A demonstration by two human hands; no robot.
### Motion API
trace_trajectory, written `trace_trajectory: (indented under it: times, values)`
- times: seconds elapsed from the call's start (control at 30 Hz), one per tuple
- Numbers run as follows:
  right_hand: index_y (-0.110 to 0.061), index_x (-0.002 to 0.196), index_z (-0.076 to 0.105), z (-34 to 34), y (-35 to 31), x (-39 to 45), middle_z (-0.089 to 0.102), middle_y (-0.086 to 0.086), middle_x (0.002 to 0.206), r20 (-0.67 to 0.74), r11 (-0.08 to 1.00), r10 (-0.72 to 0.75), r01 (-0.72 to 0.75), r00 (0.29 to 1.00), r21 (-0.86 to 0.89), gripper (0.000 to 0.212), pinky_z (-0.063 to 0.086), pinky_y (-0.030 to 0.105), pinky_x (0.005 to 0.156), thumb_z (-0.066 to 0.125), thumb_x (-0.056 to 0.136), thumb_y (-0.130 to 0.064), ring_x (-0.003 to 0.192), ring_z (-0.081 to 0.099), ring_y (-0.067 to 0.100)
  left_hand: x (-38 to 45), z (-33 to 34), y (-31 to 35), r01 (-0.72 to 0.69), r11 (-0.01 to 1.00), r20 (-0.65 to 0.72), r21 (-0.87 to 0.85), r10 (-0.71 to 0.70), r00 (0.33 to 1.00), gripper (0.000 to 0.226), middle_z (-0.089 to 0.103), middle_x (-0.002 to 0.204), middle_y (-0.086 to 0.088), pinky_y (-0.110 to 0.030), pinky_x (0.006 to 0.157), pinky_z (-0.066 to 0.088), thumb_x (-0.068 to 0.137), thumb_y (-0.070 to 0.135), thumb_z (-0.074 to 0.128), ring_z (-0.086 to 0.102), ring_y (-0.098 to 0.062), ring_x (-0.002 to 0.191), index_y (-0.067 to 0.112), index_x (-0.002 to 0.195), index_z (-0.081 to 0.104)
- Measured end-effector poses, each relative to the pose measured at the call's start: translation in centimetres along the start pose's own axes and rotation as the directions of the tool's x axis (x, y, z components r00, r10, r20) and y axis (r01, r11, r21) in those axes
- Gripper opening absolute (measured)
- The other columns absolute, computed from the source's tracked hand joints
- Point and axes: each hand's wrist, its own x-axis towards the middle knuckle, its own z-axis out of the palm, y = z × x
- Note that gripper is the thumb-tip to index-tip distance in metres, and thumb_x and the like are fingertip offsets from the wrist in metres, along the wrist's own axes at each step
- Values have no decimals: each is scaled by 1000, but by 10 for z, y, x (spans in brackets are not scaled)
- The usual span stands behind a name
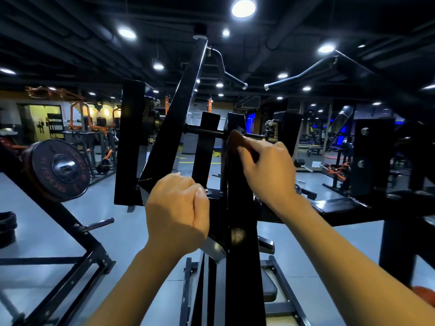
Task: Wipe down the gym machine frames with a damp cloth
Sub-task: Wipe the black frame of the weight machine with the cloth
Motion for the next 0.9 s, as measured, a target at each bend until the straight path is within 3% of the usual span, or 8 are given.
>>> trace_trajectory:
  times: [0.17,0.27,0.33,0.4,0.5,0.67,0.8,0.9]
  values:
    - [-44,136,64,-9,-9,-26,69,-25,124,86,976,-217,217,972,1,33,41,25,69,56,104,-42,98,42,8,0,0,-1,-4,1000,12,19,4,1000,47,52,62,0,-26,86,39,97,18,34,48,-22,64,9,60,61]
    - [-42,138,63,-6,8,-11,71,-20,120,35,996,-89,90,995,-19,35,33,17,63,56,104,-44,95,42,7,0,0,-1,-4,1000,-4,4,5,1000,47,53,63,1,-23,96,40,98,17,34,49,-20,64,10,60,62]
    - [-41,139,63,2,6,6,72,-15,122,11,1000,-29,29,1000,-11,36,37,24,64,56,104,-43,97,43,10,0,0,-1,-10,1000,-7,0,10,1000,47,53,63,2,-20,97,37,97,17,34,48,-19,64,10,60,61]
    - [-40,139,63,4,-1,2,71,-16,123,23,995,-96,96,995,2,35,42,27,71,57,104,-42,98,43,11,0,-1,-2,-8,1000,-3,0,8,1000,47,53,64,1,-18,96,37,97,17,34,48,-19,65,10,60,61]
    - [-41,138,63,-10,4,-21,69,-20,122,80,976,-218,217,973,22,34,37,19,68,57,104,-42,95,41,7,-1,0,-1,-14,1000,-27,-5,14,1000,46,52,62,1,-25,86,42,97,16,35,48,-20,64,8,59,60]
    - [-38,137,65,5,9,24,73,-9,120,32,999,-39,39,999,0,34,42,31,74,59,103,-41,105,56,23,-1,1,-3,-30,999,-63,-31,28,998,46,57,62,1,-24,94,42,96,16,36,52,-20,63,8,60,64]
    - [-43,136,64,5,-10,0,68,-21,124,53,976,-216,217,975,-15,33,39,27,67,59,103,-42,98,43,12,1,3,-5,-68,997,-79,-31,66,995,44,58,63,-1,-34,76,45,95,14,38,52,-21,61,7,60,64]
    - [-42,137,64,3,10,-5,69,-20,122,22,988,-152,152,988,26,34,37,23,65,57,104,-42,97,44,9,0,3,-5,-78,996,-85,-32,75,994,45,57,63,-1,-39,74,46,96,15,36,51,-22,59,7,60,62]
